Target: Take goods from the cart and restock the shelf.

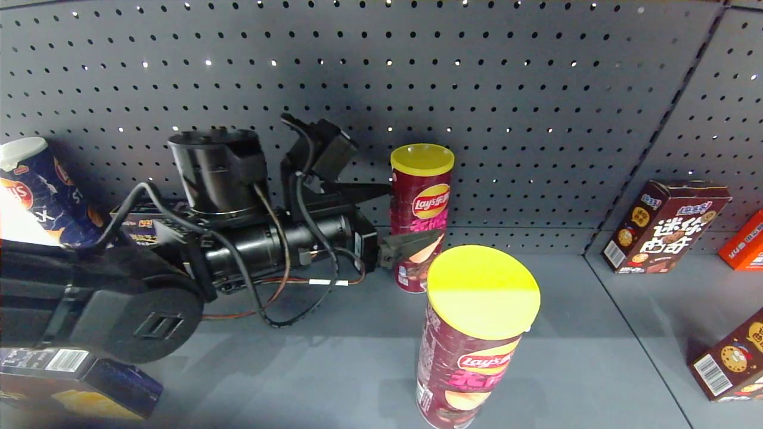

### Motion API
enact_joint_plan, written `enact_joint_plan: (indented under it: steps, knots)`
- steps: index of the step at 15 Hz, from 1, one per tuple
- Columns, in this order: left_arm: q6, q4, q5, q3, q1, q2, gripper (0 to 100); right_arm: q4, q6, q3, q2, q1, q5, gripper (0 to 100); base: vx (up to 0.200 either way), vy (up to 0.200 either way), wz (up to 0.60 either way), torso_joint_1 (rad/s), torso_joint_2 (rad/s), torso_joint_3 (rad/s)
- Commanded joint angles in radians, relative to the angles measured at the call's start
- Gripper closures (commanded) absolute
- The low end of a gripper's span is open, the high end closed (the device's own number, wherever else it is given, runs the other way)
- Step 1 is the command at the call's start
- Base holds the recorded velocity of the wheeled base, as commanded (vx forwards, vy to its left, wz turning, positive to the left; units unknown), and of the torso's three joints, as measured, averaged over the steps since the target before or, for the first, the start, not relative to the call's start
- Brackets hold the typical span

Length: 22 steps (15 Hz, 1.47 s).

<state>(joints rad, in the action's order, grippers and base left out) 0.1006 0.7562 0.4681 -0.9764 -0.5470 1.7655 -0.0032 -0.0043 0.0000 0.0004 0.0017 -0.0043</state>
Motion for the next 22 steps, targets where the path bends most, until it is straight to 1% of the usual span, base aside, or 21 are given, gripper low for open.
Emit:
enact_joint_plan:
  steps: [1, 2, 3, 5, 6, 7, 8, 10, 11, 12, 13, 14, 16, 17, 18, 19, 20, 21, 22]
  knots:
    - [-0.001, -0.001, -0.025, 0.096, 0.012, -0.175, 0, -0.001, 0.000, 0.000, 0.000, 0.000, 0.000, 0, 0.000, 0.000, 0.00, 0.000, 0.00, 0.000]
    - [-0.001, -0.005, -0.088, 0.137, 0.010, -0.241, 0, -0.001, 0.000, 0.000, 0.000, 0.000, 0.000, 0, 0.000, 0.000, 0.00, 0.000, 0.00, 0.000]
    - [-0.001, -0.006, -0.170, 0.180, 0.007, -0.302, 0, 0.000, 0.000, 0.000, 0.000, 0.000, 0.000, 0, 0.000, 0.000, 0.00, 0.000, 0.00, 0.000]
    - [0.002, -0.077, -0.328, 0.271, -0.005, -0.452, 0, -0.001, 0.000, 0.000, 0.000, 0.000, 0.000, 0, 0.000, 0.000, 0.00, 0.000, 0.00, 0.000]
    - [0.011, -0.120, -0.385, 0.306, -0.010, -0.535, 0, 0.000, 0.000, 0.000, 0.000, 0.000, 0.000, 0, 0.000, 0.000, 0.00, 0.000, 0.00, 0.000]
    - [0.034, -0.152, -0.421, 0.326, -0.017, -0.589, 0, -0.001, 0.000, 0.000, 0.000, 0.000, 0.000, 0, 0.000, 0.000, 0.00, 0.000, 0.00, 0.000]
    - [0.077, -0.225, -0.496, 0.375, -0.025, -0.695, 0, -0.001, 0.000, 0.000, 0.000, 0.000, 0.000, 0, 0.000, 0.000, 0.00, 0.000, 0.00, 0.000]
    - [0.082, -0.317, -0.560, 0.455, -0.059, -0.854, 0, 0.000, 0.000, 0.000, 0.000, 0.000, 0.000, 0, 0.000, 0.000, 0.00, 0.000, 0.00, 0.000]
    - [0.082, -0.350, -0.577, 0.466, -0.067, -0.891, 0, 0.000, 0.000, 0.000, 0.000, 0.000, 0.000, 0, 0.000, 0.000, 0.00, 0.000, 0.00, 0.000]
    - [0.085, -0.433, -0.600, 0.472, -0.085, -0.965, 0, 0.000, 0.000, 0.000, 0.000, 0.000, 0.000, 0, 0.000, 0.000, 0.00, 0.000, 0.00, 0.000]
    - [0.099, -0.503, -0.598, 0.473, -0.100, -1.032, 0, 0.000, 0.000, 0.000, 0.000, 0.000, 0.000, 0, 0.000, 0.000, 0.00, 0.000, 0.00, 0.000]
    - [0.102, -0.574, -0.602, 0.475, -0.097, -1.095, 0, 0.000, 0.000, 0.000, 0.000, 0.000, 0.000, 0, 0.000, 0.000, 0.00, 0.000, 0.00, 0.000]
    - [0.105, -0.679, -0.602, 0.501, -0.096, -1.250, 0, 0.000, 0.000, 0.000, 0.000, 0.000, 0.000, 0, 0.000, 0.000, 0.00, 0.000, 0.00, 0.000]
    - [0.113, -0.710, -0.602, 0.499, -0.091, -1.301, 0, -0.001, 0.000, 0.000, 0.000, 0.000, 0.000, 0, 0.000, 0.000, 0.00, 0.000, 0.00, 0.000]
    - [0.114, -0.721, -0.602, 0.501, -0.090, -1.338, 0, 0.000, 0.000, 0.000, 0.000, 0.000, 0.000, 0, 0.000, 0.000, 0.00, 0.000, 0.00, 0.000]
    - [0.114, -0.732, -0.598, 0.528, -0.051, -1.397, 0, 0.000, 0.000, 0.000, 0.000, 0.000, 0.000, 0, 0.000, 0.000, 0.00, 0.000, 0.00, 0.000]
    - [0.114, -0.752, -0.592, 0.578, 0.111, -1.479, 0, 0.000, 0.000, 0.000, 0.000, 0.000, 0.000, 0, 0.000, 0.000, 0.00, 0.000, 0.00, 0.000]
    - [0.114, -0.756, -0.592, 0.616, 0.245, -1.552, 0, 0.000, 0.000, 0.000, 0.000, 0.000, 0.000, 0, 0.000, 0.000, 0.00, 0.000, 0.00, 0.000]
    - [0.106, -0.758, -0.592, 0.659, 0.361, -1.647, 0, -0.001, 0.000, 0.000, 0.000, 0.000, 0.000, 0, 0.000, 0.000, 0.00, 0.000, 0.00, 0.000]
